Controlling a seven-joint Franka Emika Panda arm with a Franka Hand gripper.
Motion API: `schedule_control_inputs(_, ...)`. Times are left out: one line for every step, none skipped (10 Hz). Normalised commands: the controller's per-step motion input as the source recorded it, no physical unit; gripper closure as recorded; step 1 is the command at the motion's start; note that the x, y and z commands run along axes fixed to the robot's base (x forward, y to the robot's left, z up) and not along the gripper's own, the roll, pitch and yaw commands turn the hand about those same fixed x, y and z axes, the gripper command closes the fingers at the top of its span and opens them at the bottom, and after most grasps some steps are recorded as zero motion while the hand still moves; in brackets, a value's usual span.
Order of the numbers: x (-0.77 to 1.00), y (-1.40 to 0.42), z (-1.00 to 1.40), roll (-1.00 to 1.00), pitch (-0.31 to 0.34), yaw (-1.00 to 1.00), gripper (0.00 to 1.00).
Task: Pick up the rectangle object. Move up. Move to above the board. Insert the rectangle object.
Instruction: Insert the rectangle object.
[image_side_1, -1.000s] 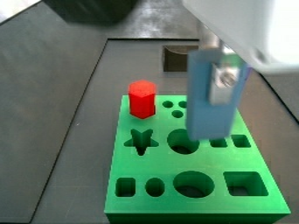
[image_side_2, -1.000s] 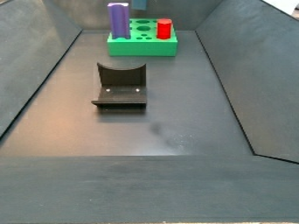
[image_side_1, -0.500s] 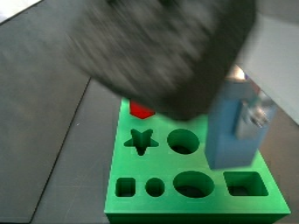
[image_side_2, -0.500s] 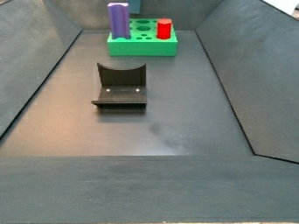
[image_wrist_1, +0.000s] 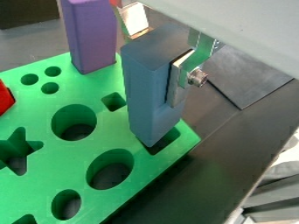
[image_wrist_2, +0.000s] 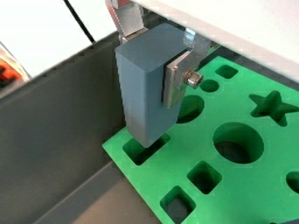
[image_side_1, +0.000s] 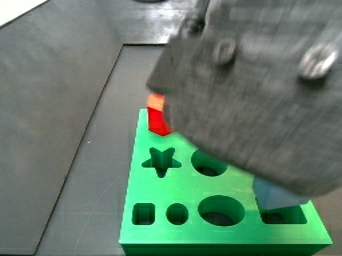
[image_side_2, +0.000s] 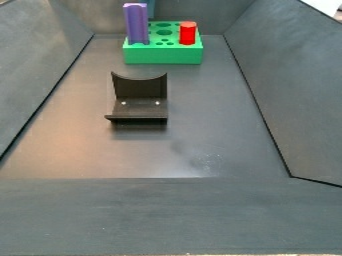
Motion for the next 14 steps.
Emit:
schedule_control_inputs(0.06,-0.15,-0.56,0.13,-0.031,0.0,1.0)
schedule_control_inputs(0.0,-0.13,-0.32,0.05,-0.029,0.0,1.0)
schedule_control_inputs(0.07,-0.04,-0.1,0.0,-0.036,0.0,1.0)
schedule_control_inputs(0.11,-0.04,-0.01,0.0,-0.017,0.0,1.0)
schedule_control_inputs(0.33,-0.17,-0.04,-0.01,-0.046,0.06,1.0)
schedule_control_inputs(0.49,-0.13,-0.01,-0.01,-0.011,0.13,1.0)
schedule_control_inputs(0.39,-0.05,0.0,-0.02,0.0,0.08,1.0)
schedule_control_inputs(0.21,0.0,0.0,0.0,0.0,0.05,1.0)
schedule_control_inputs(0.04,0.0,0.0,0.0,0.0,0.0,1.0)
schedule_control_inputs(-0.01,0.07,-0.1,0.01,0.0,0.0,1.0)
schedule_control_inputs(-0.15,0.07,-0.16,0.04,0.0,0.0,1.0)
schedule_control_inputs(-0.18,0.07,-0.14,0.05,0.0,-0.01,1.0)
schedule_control_inputs(-0.18,0.03,-0.1,0.03,0.0,-0.07,1.0)
schedule_control_inputs(-0.17,0.0,-0.07,0.03,0.0,-0.07,1.0)
